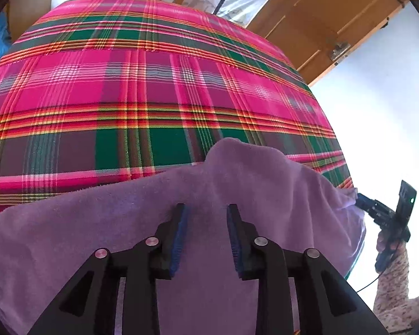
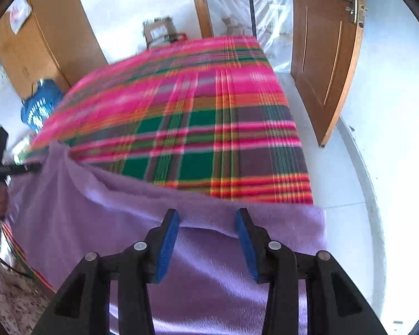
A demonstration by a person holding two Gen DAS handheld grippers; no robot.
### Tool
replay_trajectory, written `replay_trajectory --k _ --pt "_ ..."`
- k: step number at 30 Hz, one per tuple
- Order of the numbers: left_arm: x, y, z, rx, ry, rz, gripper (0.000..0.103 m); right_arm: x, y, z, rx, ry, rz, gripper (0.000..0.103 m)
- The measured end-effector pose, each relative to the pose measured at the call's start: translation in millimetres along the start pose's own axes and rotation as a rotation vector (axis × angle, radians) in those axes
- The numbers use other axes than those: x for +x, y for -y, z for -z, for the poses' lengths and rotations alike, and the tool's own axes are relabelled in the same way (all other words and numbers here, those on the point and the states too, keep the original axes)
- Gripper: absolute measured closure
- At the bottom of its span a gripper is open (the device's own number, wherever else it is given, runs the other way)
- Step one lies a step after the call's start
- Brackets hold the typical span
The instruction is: Fold clothes
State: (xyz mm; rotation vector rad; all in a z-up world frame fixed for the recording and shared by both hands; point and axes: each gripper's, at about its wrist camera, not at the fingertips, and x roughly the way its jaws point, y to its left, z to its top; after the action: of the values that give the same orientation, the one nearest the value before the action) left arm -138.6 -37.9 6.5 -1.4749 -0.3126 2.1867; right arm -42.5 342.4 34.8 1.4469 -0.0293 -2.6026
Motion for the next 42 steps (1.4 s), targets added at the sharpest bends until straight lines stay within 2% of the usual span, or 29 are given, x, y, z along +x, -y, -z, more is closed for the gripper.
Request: replay_trajectory --k 9,14,18,19,21,22,23,28,31,36,38,42 --pt "-0.4 -1.9 1.2 -0.034 0.013 0.013 0.071 -7.3 -6.3 -3.9 -0.032 0.035 0.037 0.058" --pt "-0.9 -1.6 2.1 -0.038 0.018 0.006 0.071 11.1 -19.8 -5.3 -0.121 -0.014 0.103 0.057" --pt "-0.5 -2.4 1.6 -0.042 0.018 0.005 0.071 16.8 -14.5 -7.4 -0.061 -0.010 0.069 0.057" --pt "-0.3 -2.3 1.4 -0.042 0.017 0.005 0.071 15.4 -12.0 -7.1 -0.040 -0.004 0.062 0.059" --pt "-0.2 -2.1 0.9 -0.042 0.015 0.003 0.071 14.5 -10.4 -7.2 -0.026 0.007 0.077 0.078" --pt "-0.2 -2.2 0.6 -0.042 0.014 0.002 0.071 13.0 -11.7 -8.4 -0.023 0.015 0.093 0.093" --pt "-0.3 -2.4 0.4 -0.045 0.014 0.002 0.071 11.4 -13.0 -9.6 -0.021 0.023 0.108 0.099" --pt "-0.1 -3.5 0.5 -0.052 0.020 0.005 0.071 -0.7 -12.2 -14.4 0.024 0.069 0.177 0.101" --pt "0.2 -2.9 0.2 -0.052 0.020 0.004 0.071 4.2 -4.0 -17.9 0.063 0.056 0.170 0.101" --pt "0.0 -3.0 1.4 -0.055 0.027 0.003 0.071 15.6 -3.8 -16.0 0.074 0.014 0.228 0.100" --pt "-0.2 -3.0 1.5 -0.056 0.028 0.000 0.071 15.7 -1.8 -15.9 0.088 0.014 0.277 0.100" --pt "-1.8 0.4 3.8 -0.040 0.021 -0.020 0.071 -3.3 7.5 -9.8 0.157 0.054 0.287 0.098"
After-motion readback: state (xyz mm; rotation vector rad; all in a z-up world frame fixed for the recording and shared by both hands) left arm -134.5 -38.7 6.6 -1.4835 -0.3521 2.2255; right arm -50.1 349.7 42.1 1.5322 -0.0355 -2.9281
